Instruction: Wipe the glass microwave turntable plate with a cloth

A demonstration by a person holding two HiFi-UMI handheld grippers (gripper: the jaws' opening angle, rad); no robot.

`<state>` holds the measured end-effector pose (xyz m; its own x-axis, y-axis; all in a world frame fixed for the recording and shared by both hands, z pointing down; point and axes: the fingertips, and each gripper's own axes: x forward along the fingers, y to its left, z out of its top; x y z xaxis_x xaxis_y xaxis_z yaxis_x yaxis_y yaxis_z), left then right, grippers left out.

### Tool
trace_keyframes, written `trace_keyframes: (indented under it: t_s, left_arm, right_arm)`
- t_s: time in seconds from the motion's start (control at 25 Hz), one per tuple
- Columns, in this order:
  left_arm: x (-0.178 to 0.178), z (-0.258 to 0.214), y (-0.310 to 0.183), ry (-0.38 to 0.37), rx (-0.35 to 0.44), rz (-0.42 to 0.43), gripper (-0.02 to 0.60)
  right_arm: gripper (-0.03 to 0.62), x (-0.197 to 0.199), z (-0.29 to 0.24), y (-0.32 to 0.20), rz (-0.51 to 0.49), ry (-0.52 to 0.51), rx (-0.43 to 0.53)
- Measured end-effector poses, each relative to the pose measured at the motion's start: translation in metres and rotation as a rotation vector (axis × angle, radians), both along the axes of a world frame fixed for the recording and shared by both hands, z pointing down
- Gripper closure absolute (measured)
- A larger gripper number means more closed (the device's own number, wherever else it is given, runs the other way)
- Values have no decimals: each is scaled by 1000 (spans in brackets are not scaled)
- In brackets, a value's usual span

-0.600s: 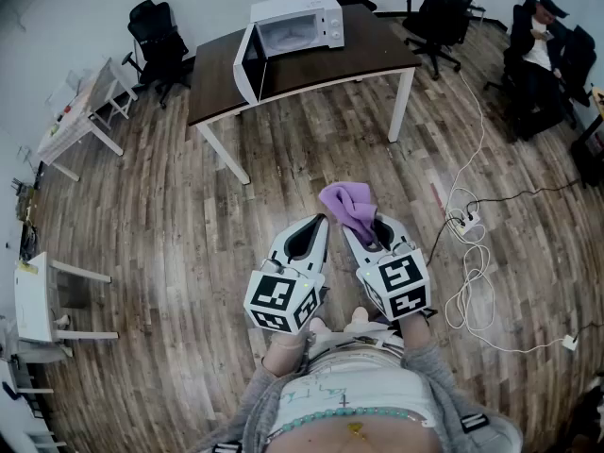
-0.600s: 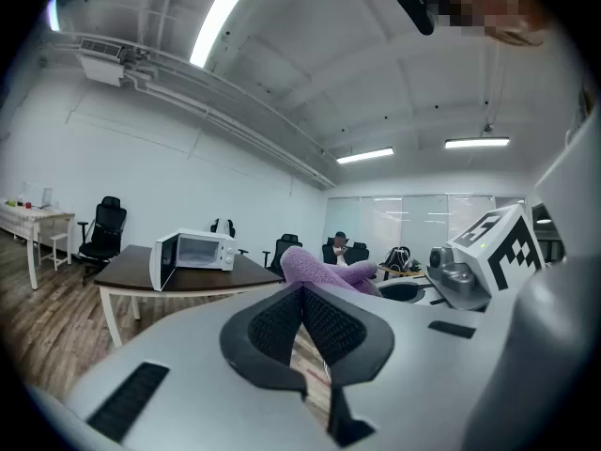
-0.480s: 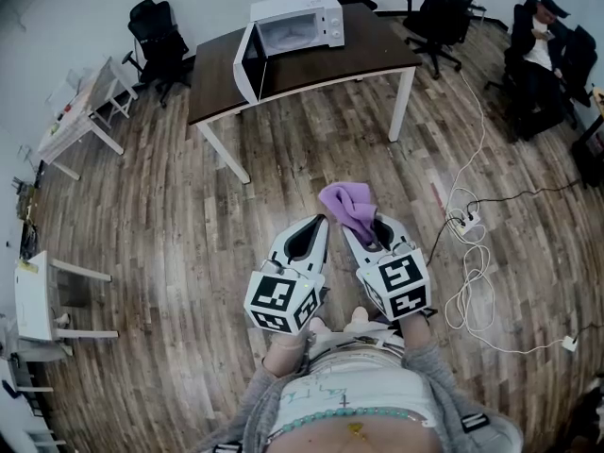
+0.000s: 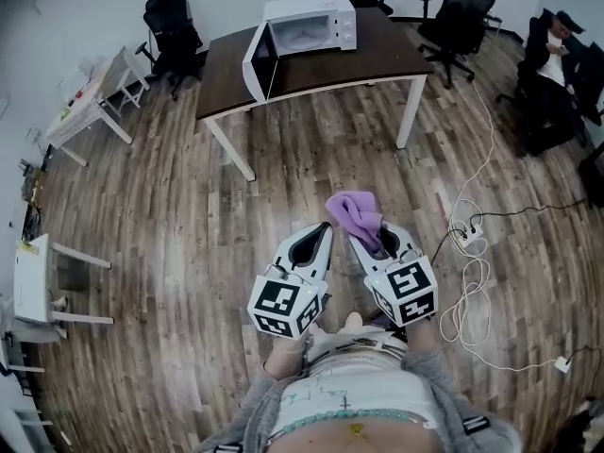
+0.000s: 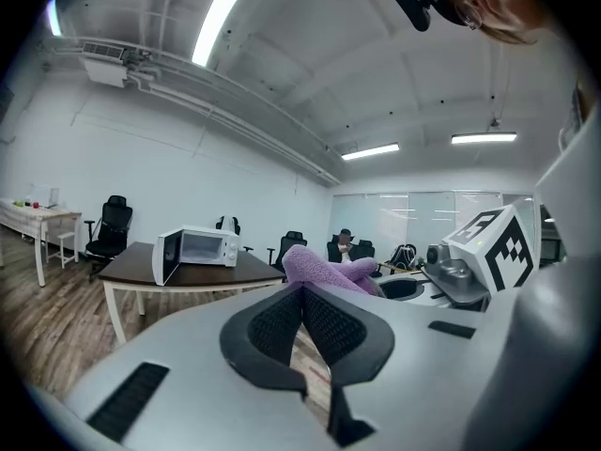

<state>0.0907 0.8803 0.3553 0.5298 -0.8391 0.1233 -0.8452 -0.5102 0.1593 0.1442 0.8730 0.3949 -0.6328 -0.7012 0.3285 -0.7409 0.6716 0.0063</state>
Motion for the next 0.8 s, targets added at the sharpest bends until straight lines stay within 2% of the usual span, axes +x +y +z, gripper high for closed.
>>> trace_keyframes:
  t_s: [0.44,0.8]
  left_arm:
    - [6,15,4,15,-38,-72,571]
    - [-15,24,-29,32,-59,-71,571]
  right_arm:
    - [474,4,12,1,-70,-36,-18]
    - [474,-8,18,-29,-31,-17,-31]
